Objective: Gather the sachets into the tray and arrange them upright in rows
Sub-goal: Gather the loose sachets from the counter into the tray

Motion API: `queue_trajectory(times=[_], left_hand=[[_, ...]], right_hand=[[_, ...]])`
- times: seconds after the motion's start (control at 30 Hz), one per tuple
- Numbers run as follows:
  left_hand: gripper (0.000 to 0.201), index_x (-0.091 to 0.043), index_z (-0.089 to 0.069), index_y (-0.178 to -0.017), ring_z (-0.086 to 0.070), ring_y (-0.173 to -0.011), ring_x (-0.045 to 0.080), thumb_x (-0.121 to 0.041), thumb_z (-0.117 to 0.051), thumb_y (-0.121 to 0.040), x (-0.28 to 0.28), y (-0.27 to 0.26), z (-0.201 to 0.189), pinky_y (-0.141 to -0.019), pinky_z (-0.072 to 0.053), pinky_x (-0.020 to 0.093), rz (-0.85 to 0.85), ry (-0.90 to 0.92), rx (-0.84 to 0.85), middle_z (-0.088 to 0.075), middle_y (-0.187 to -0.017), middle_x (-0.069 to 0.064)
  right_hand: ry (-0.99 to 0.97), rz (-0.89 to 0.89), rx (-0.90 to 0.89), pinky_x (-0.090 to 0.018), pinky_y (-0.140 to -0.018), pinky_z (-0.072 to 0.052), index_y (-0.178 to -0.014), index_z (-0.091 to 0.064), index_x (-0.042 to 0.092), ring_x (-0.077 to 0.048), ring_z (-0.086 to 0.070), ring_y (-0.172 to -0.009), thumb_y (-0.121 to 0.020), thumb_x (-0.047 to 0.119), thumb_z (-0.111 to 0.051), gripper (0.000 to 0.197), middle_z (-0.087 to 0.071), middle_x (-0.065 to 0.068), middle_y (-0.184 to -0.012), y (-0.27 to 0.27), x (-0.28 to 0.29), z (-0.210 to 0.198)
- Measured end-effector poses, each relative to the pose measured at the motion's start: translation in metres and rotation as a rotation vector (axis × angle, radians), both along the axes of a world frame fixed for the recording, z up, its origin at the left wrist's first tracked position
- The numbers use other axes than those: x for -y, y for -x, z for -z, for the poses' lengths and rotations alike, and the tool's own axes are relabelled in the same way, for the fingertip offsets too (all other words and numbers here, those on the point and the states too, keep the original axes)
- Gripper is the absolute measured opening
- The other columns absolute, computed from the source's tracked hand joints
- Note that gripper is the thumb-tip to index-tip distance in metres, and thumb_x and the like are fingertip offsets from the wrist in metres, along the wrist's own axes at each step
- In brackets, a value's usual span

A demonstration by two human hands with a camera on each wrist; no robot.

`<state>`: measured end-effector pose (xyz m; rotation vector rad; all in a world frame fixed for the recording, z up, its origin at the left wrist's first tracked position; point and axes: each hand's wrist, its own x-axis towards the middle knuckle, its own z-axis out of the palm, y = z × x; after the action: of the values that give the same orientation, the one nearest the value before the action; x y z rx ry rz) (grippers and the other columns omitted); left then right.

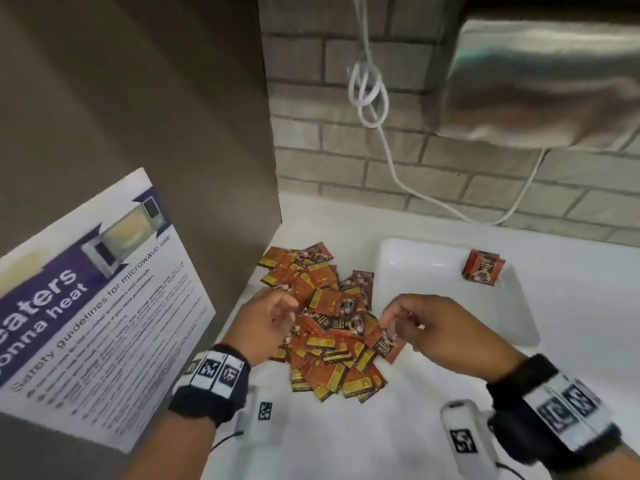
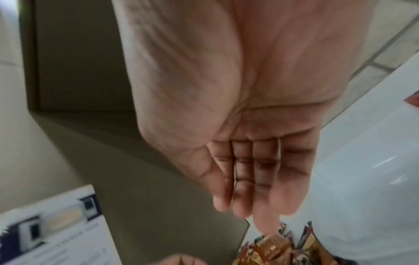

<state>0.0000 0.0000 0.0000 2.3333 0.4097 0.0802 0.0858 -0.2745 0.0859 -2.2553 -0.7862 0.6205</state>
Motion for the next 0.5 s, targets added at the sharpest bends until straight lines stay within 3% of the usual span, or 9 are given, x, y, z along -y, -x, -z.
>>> queue_trajectory(times=[0.07, 0.13, 0.2, 0.27, 0.3, 0.33, 0.4, 0.5], left_hand=[[0.033, -0.030, -0.058, -0.125, -0.058, -0.111, 0.016, -0.026, -0.066, -0.093, -0.009, -0.019, 0.010, -0.097, -0.051, 0.031, -0.072, -0.041, -0.059, -0.047, -0.135, -0.004], [0.060, -0.032, -0.045, -0.140, -0.047, -0.131, 0.029, -0.038, -0.072, -0.087, -0.016, -0.033, 0.020, -0.110, -0.043, 0.044, -0.093, -0.102, -0.212, -0.034, -0.150, 0.004], [0.090, -0.032, -0.027, -0.153, -0.027, -0.145, 0.036, -0.051, -0.077, -0.080, -0.020, -0.040, 0.031, -0.118, -0.033, 0.047, -0.080, -0.147, -0.341, -0.019, -0.160, 0.008], [0.108, -0.031, -0.015, -0.158, -0.018, -0.148, 0.038, -0.054, -0.080, -0.076, -0.021, -0.042, 0.036, -0.119, -0.029, 0.047, -0.090, -0.144, -0.401, -0.011, -0.163, 0.009], [0.113, -0.032, -0.011, -0.159, -0.019, -0.148, 0.038, -0.052, -0.083, -0.074, -0.023, -0.044, 0.039, -0.119, -0.030, 0.048, -0.106, -0.125, -0.404, -0.013, -0.163, 0.010], [0.117, -0.032, -0.009, -0.159, -0.022, -0.147, 0.038, -0.051, -0.085, -0.072, -0.024, -0.047, 0.042, -0.118, -0.031, 0.049, -0.122, -0.098, -0.406, -0.017, -0.162, 0.012], [0.123, -0.034, -0.007, -0.159, -0.032, -0.143, 0.038, -0.046, -0.089, -0.069, -0.026, -0.051, 0.047, -0.116, -0.036, 0.049, -0.124, -0.058, -0.389, -0.026, -0.158, 0.014], [0.125, -0.036, -0.009, -0.158, -0.049, -0.132, 0.034, -0.033, -0.093, -0.066, -0.029, -0.053, 0.051, -0.109, -0.044, 0.042, -0.153, 0.029, -0.318, -0.038, -0.152, 0.013]], right_hand=[[0.033, 0.041, 0.052, -0.009, -0.058, -0.040, -0.092, -0.071, 0.025, 0.003, -0.062, -0.066, -0.098, 0.017, -0.054, 0.020, -0.069, 0.014, -0.086, -0.013, -0.029, 0.011], [0.144, 0.027, 0.115, -0.012, -0.055, -0.037, -0.095, -0.071, 0.022, 0.003, -0.056, -0.064, -0.097, 0.016, -0.050, 0.022, -0.064, 0.014, -0.090, -0.027, -0.061, 0.022], [0.243, 0.037, 0.108, -0.018, -0.064, -0.040, -0.097, -0.070, 0.019, -0.004, -0.055, -0.075, -0.096, 0.014, -0.049, 0.022, -0.062, 0.009, -0.092, -0.040, -0.086, 0.038], [0.328, 0.052, 0.087, -0.025, -0.072, -0.047, -0.093, -0.065, 0.017, -0.013, -0.057, -0.082, -0.093, 0.014, -0.051, 0.015, -0.060, 0.003, -0.095, -0.053, -0.106, 0.057], [0.367, 0.062, 0.075, -0.030, -0.077, -0.052, -0.096, -0.063, 0.015, -0.017, -0.059, -0.087, -0.092, 0.016, -0.052, 0.012, -0.060, -0.001, -0.100, -0.055, -0.115, 0.065], [0.404, 0.071, 0.058, -0.036, -0.085, -0.055, -0.110, -0.060, 0.012, -0.023, -0.061, -0.100, -0.091, 0.019, -0.054, 0.020, -0.060, -0.006, -0.112, -0.057, -0.122, 0.073], [0.489, 0.081, 0.032, -0.047, -0.100, -0.051, -0.141, -0.043, 0.009, -0.034, -0.050, -0.129, -0.092, 0.025, -0.058, 0.054, -0.046, -0.013, -0.143, -0.057, -0.132, 0.084], [0.534, 0.088, 0.074, -0.051, -0.109, -0.043, -0.152, -0.027, 0.009, -0.037, -0.035, -0.143, -0.093, 0.029, -0.063, 0.072, -0.033, -0.015, -0.156, -0.056, -0.138, 0.095]])
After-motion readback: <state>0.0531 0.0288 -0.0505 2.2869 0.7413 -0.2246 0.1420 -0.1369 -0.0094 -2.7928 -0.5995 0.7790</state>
